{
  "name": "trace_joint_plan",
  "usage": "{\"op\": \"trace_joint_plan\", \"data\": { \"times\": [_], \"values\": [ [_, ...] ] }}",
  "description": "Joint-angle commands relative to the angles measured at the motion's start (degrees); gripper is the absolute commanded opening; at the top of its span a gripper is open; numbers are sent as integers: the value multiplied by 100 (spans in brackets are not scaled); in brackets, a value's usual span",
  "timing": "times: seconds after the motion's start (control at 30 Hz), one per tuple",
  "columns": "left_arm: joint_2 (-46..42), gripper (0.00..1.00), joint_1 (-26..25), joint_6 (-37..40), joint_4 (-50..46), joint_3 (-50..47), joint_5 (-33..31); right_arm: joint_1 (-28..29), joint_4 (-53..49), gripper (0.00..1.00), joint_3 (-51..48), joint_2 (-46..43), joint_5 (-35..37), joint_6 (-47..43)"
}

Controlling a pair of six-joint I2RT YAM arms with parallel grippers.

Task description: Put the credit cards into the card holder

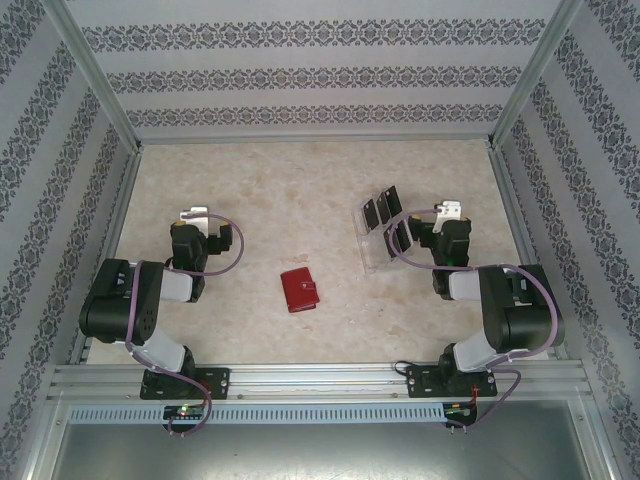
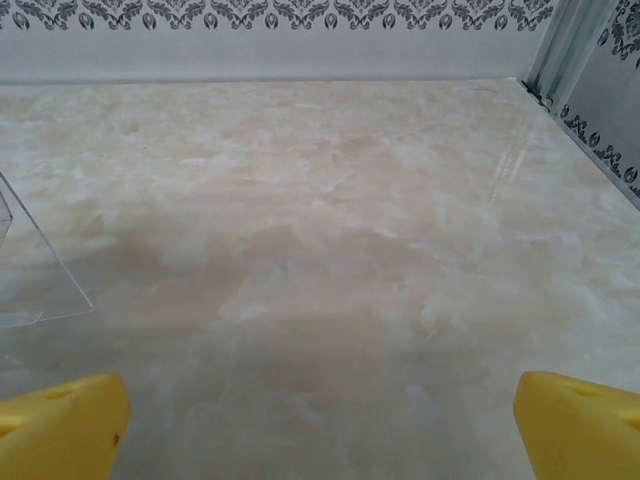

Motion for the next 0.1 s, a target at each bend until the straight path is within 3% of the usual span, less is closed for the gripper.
{"op": "trace_joint_plan", "data": {
  "times": [0.0,0.07],
  "values": [
    [-35,100,44,-117,32,40,79,-23,50,98,29,-74,-154,58],
    [-35,100,45,-102,77,22,70,-20,80,98,-1,-99,-156,52]
  ]
}}
